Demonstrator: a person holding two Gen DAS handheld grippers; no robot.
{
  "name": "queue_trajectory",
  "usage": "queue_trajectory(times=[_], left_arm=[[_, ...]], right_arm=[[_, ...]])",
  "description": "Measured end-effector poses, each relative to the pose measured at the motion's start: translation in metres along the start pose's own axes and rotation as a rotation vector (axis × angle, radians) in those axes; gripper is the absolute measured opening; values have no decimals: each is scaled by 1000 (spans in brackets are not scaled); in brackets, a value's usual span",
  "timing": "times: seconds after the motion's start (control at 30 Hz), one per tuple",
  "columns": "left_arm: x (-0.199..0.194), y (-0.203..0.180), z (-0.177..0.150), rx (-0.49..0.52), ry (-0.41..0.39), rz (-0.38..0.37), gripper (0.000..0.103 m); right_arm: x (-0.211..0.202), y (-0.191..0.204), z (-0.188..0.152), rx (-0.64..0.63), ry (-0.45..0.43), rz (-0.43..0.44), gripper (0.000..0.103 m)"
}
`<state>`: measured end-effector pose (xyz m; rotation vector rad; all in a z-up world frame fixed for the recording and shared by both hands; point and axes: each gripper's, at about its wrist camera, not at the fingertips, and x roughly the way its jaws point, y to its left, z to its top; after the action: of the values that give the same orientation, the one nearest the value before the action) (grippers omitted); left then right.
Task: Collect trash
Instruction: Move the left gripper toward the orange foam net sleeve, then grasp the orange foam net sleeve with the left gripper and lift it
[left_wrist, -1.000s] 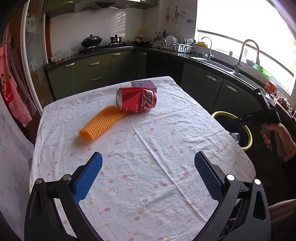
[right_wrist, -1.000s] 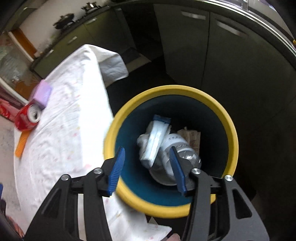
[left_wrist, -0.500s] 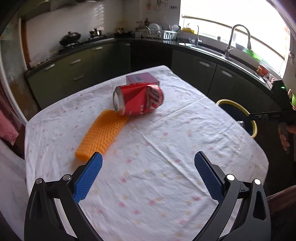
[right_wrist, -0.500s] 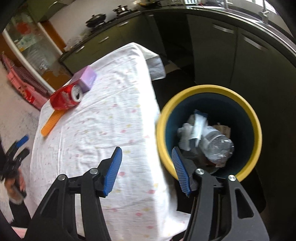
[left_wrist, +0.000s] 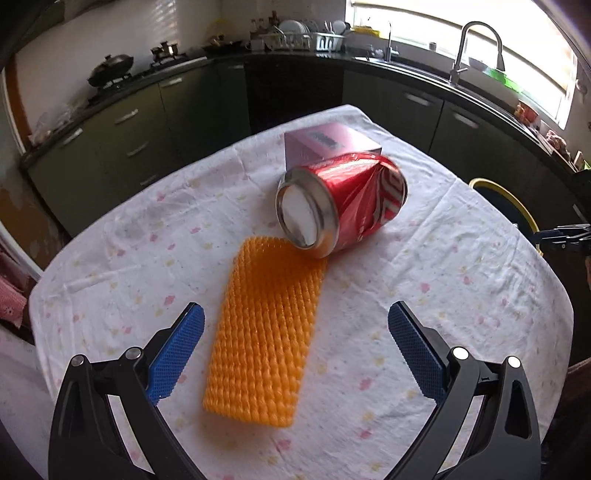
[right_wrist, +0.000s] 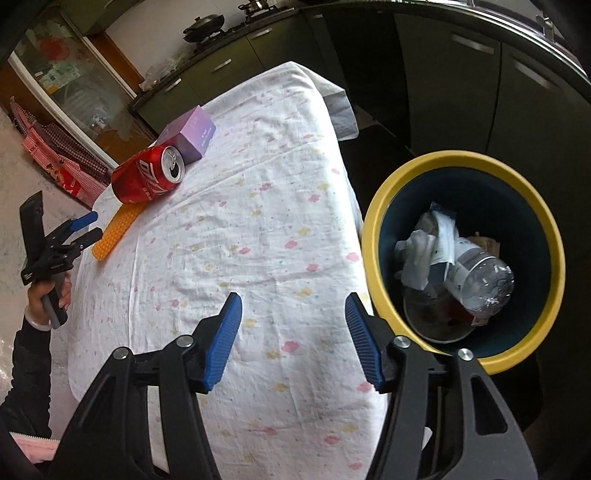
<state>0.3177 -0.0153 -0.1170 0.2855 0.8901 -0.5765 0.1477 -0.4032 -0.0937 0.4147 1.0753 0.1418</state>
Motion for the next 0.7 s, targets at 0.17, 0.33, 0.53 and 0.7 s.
queue_trajectory(times=[0.17, 0.33, 0.53, 0.7], left_arm=[[14, 4, -1, 14, 31, -26, 98], [23, 2, -4, 19, 53, -31, 90], [29, 4, -7, 28, 69, -6, 72], [27, 4, -9, 49, 69, 37, 56]], right_arm=[[8, 1, 2, 13, 13, 15, 56], [12, 6, 5, 11, 21, 28, 57], [12, 8, 6, 15, 20, 31, 57], [14, 8, 3, 22, 23, 38, 57]])
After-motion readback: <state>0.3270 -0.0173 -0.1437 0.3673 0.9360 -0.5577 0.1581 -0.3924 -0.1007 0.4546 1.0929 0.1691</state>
